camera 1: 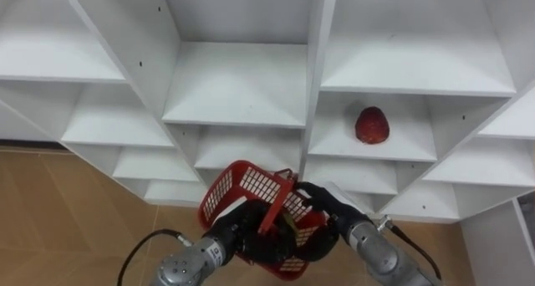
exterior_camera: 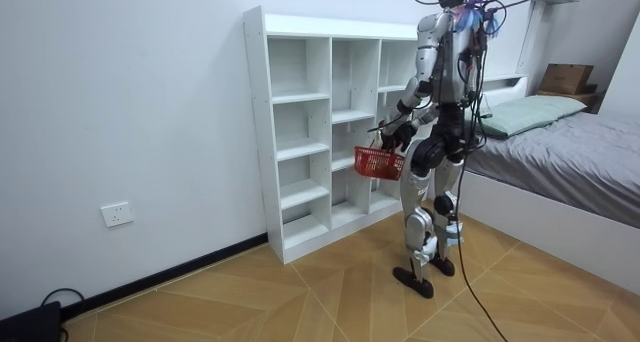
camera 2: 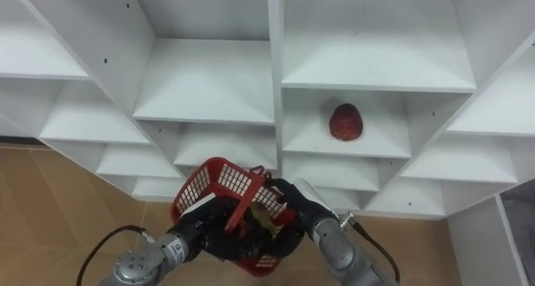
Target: Collect fruits from the closet
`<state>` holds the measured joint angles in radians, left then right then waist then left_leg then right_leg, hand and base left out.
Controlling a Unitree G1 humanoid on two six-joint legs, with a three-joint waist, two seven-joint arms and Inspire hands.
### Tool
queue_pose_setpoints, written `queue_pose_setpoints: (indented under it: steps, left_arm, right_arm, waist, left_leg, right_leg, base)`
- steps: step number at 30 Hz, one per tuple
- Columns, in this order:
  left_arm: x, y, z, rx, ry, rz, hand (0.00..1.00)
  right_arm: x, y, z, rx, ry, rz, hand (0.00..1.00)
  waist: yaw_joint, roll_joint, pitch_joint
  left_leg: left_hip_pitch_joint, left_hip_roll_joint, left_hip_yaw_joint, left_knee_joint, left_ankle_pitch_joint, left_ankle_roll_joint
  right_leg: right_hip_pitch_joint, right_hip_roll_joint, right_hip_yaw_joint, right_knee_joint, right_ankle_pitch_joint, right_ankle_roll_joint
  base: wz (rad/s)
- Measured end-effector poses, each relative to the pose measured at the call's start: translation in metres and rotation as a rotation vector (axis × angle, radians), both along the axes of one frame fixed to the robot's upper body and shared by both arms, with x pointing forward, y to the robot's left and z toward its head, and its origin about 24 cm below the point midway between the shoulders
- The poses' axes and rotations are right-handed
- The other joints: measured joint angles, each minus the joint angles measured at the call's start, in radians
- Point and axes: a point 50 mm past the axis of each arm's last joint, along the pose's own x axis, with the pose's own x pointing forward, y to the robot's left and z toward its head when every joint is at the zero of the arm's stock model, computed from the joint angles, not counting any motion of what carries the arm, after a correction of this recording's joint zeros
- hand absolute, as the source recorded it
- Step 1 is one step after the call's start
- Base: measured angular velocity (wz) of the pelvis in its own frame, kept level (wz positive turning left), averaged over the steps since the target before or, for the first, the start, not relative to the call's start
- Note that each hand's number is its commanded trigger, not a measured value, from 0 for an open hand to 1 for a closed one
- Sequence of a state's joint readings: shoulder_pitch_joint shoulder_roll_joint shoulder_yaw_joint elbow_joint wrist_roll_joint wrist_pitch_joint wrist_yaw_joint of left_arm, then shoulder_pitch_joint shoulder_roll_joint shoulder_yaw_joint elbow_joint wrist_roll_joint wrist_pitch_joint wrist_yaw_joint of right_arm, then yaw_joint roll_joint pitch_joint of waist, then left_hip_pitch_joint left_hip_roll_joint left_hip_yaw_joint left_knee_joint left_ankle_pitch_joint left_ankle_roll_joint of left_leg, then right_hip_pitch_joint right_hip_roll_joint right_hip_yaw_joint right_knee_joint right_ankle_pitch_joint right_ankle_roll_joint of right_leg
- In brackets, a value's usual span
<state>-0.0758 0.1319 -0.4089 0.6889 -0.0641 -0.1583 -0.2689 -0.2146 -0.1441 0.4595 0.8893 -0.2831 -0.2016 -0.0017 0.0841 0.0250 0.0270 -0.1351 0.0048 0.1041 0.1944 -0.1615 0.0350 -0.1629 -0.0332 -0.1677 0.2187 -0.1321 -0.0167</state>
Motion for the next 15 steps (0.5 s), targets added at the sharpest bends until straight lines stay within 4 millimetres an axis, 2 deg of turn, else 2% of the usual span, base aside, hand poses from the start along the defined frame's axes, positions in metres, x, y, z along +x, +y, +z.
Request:
queue_pose_setpoints:
  steps: [7, 9, 10, 13, 15]
  left_arm:
    - [0.0, 0.011, -0.001, 0.014, 0.002, 0.052, 1.0]
    - [-0.001, 0.015, -0.003, 0.016, 0.009, 0.077, 1.0]
    - [-0.003, 0.019, -0.005, 0.029, 0.016, 0.09, 1.0]
    - [-0.013, 0.029, -0.011, 0.047, 0.042, 0.15, 1.0]
    - [-0.021, 0.037, -0.015, 0.053, 0.064, 0.199, 1.0]
  right_arm:
    - [-0.005, 0.001, 0.008, 0.036, -0.036, 0.023, 0.0]
    - [-0.009, 0.001, 0.006, 0.042, -0.024, 0.019, 0.0]
    - [-0.013, 0.0, 0.004, 0.043, -0.014, 0.019, 0.0]
    - [-0.022, -0.004, 0.005, 0.053, -0.019, 0.009, 0.0]
    - [-0.026, -0.007, 0.005, 0.056, -0.02, -0.002, 0.0]
  waist:
    - [0.001, 0.0, -0.0026]
    - [-0.003, -0.002, -0.0061]
    - [-0.005, -0.005, -0.0131]
    - [-0.015, -0.008, -0.0155]
    - [-0.028, -0.014, -0.0206]
  left_leg:
    - [0.0, 0.0, 0.001, 0.0, 0.0, 0.0]
    - [0.007, 0.0, 0.001, 0.001, 0.0, 0.0]
    - [0.013, 0.0, 0.001, 0.001, 0.0, 0.0]
    - [0.049, 0.0, 0.003, -0.007, 0.0, 0.0]
    - [0.065, -0.001, 0.003, -0.01, 0.0, 0.0]
  right_leg:
    - [-0.002, 0.001, 0.003, 0.0, 0.0, 0.0]
    - [0.005, 0.0, 0.002, 0.0, 0.0, 0.0]
    - [0.011, 0.0, 0.004, 0.0, 0.0, 0.0]
    - [0.046, 0.0, 0.015, -0.011, -0.001, 0.001]
    - [0.063, -0.001, 0.019, -0.016, -0.002, 0.002]
  base:
    - [0.0]
    - [0.0]
    - [0.0]
    - [-0.03]
    - [-0.04]
